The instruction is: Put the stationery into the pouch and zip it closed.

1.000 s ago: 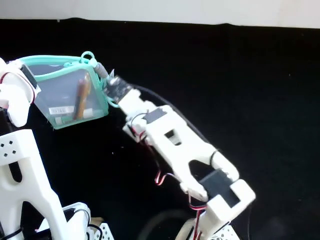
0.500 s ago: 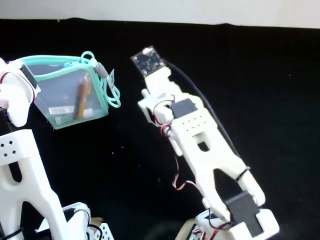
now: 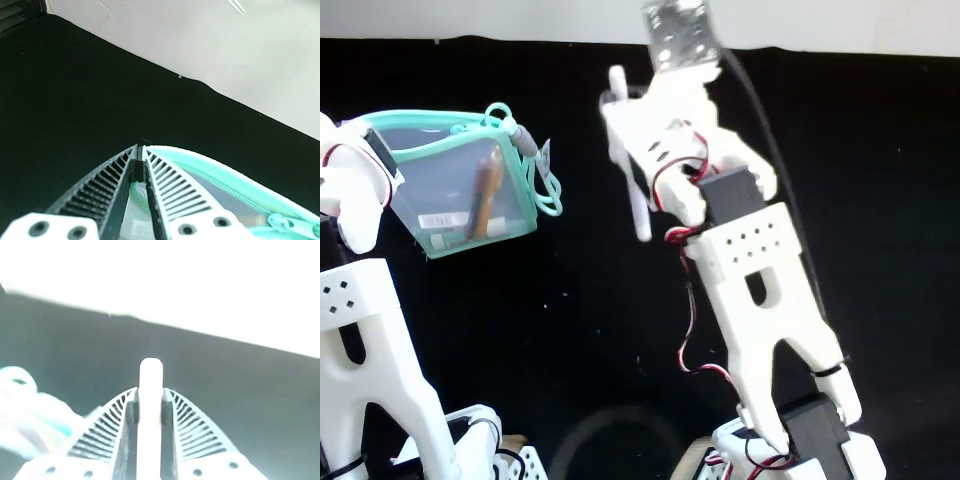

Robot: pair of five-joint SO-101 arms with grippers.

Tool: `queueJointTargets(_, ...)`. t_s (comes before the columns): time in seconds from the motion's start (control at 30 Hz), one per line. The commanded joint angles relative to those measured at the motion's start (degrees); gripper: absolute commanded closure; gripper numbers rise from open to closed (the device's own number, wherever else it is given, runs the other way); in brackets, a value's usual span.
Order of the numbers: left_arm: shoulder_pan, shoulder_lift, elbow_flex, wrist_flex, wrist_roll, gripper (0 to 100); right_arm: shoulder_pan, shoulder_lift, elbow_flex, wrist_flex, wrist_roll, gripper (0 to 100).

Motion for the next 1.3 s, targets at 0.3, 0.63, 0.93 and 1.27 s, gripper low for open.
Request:
queueJointTargets(0.3, 1.71, 3.30, 2.86, 0.62, 0.53, 99, -3.30, -0.13, -17.80, 0.04, -5.54, 99.2)
queueJointTargets(0.63, 1.54, 3.30, 2.86, 0.44, 0.26, 99, -11.91, 12.97, -37.49, 0.22, -5.10, 99.2)
queueJointTargets(0.93, 1.54, 3.30, 2.86, 0.53, 0.26, 99, -17.54, 25.45, -54.81, 0.22, 0.09, 99.2)
queueJointTargets(1.27, 1.54, 3.30, 2.86, 0.35, 0.26, 99, -17.71, 39.52, -77.93, 0.22, 0.09, 99.2)
